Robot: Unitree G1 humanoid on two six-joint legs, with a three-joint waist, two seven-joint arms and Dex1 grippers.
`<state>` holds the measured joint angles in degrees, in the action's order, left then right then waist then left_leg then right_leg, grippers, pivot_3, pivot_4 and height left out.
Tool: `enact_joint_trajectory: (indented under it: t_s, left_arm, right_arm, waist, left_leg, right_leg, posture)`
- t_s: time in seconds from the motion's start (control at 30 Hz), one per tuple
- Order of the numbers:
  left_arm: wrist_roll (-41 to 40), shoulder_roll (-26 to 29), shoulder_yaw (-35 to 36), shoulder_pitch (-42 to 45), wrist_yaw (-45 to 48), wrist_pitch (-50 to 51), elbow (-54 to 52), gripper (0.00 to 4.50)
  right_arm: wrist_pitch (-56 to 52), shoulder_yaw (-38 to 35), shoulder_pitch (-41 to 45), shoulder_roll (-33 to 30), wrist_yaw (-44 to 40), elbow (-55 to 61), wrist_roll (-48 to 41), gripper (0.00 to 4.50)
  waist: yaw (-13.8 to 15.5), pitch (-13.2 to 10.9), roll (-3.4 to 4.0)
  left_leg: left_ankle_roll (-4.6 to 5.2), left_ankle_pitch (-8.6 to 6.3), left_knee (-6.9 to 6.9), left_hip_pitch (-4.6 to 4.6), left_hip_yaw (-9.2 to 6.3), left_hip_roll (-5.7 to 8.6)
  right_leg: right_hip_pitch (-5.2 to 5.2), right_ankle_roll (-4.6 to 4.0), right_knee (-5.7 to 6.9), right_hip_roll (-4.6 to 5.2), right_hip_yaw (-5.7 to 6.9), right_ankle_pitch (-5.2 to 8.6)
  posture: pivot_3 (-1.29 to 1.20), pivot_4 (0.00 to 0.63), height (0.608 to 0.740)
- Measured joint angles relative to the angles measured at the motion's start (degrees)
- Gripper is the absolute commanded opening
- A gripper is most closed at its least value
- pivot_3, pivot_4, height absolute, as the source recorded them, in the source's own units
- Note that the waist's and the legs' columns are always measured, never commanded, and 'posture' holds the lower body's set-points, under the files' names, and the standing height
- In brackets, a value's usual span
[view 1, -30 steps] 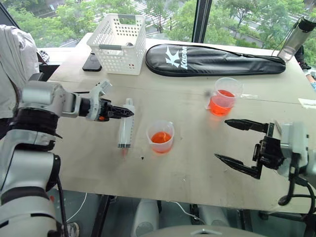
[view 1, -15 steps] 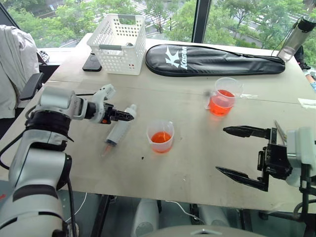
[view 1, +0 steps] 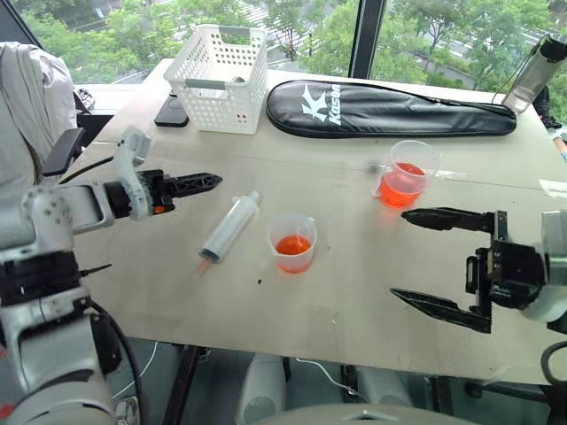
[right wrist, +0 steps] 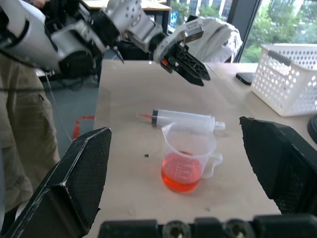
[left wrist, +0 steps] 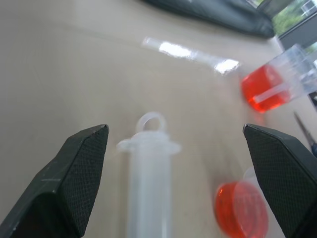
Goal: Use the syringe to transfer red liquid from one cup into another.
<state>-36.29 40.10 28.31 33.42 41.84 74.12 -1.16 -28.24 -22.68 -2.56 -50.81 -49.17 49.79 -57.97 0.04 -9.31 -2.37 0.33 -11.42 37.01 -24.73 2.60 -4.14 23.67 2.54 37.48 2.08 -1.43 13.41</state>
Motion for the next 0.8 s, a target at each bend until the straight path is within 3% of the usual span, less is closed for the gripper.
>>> enact_joint_trajectory:
  t_s: [0.03,0.2,0.4,0.5,0.63,0.67,0.8]
  left_arm:
    - [-0.1,-2.6,1.8,-2.4,-1.1,-4.3,-4.4,4.43]
    - [-4.5,-4.9,5.4,-9.3,-0.7,-11.7,-15.4,4.43]
    - [-10.0,-3.7,7.3,-29.7,4.9,-15.8,-29.9,4.43]
    - [-8.1,-3.6,7.9,-44.0,9.5,-23.5,-35.4,4.43]
    - [-4.4,-4.6,8.0,-54.1,13.9,-31.5,-36.8,4.43]
    - [-0.2,-6.1,7.4,-59.4,16.3,-40.1,-36.8,4.43]
    - [4.2,-7.0,5.2,-63.9,17.8,-47.4,-34.5,4.43]
  right_arm:
    - [0.0,0.2,-0.2,0.0,-0.4,-0.7,0.2,4.50]
    - [0.5,-0.9,-5.3,0.0,-2.2,-3.8,3.1,4.50]
    - [5.9,-8.1,-19.1,2.3,-8.9,-15.1,13.6,4.50]
    - [10.2,-11.9,-25.0,4.3,-12.5,-20.9,18.3,4.50]
    - [11.9,-14.7,-28.5,5.9,-14.3,-24.4,19.7,4.50]
    - [13.9,-17.4,-33.3,7.7,-16.2,-25.5,20.8,4.50]
    - [16.8,-19.0,-40.3,11.3,-18.3,-29.8,23.8,4.50]
  waist:
    - [0.0,0.0,-0.02]
    - [0.2,0.0,-0.04]
    - [0.3,0.0,-0.01]
    - [0.3,0.1,0.08]
    - [0.3,0.3,0.30]
    - [0.7,0.5,0.58]
    - [1.0,0.7,0.70]
  left_leg:
    - [0.00,0.00,0.01,0.00,0.04,0.00]
    - [0.00,0.00,-0.03,0.02,0.05,0.00]
    - [0.00,-0.01,-0.07,0.09,0.09,0.00]
    - [-0.02,-0.02,-0.06,0.21,0.14,-0.05]
    - [-0.28,-0.18,-0.06,0.29,0.17,-0.07]
    - [-0.30,-0.20,-0.19,0.22,0.14,-0.07]
    - [-0.28,-0.21,-0.36,0.09,0.15,-0.02]
  right_leg:
    - [0.00,0.00,-0.01,0.00,-0.04,0.00]
    - [-0.01,-0.01,-0.03,0.00,-0.04,0.00]
    - [-0.03,-0.01,-0.09,0.00,-0.08,0.01]
    - [-0.05,0.03,-0.16,0.02,-0.10,0.05]
    - [-0.04,0.18,-0.20,0.17,-0.12,0.15]
    - [-0.03,0.21,-0.46,0.28,-0.08,0.16]
    - [0.00,0.21,-0.70,0.48,0.03,0.17]
  posture:
    - [0.00,0.150,0.724]
    - [0.00,0.150,0.724]
    - [0.00,0.150,0.724]
    - [0.00,0.150,0.724]
    - [0.00,0.150,0.724]
    - [0.00,0.150,0.724]
    - [0.00,0.150,0.724]
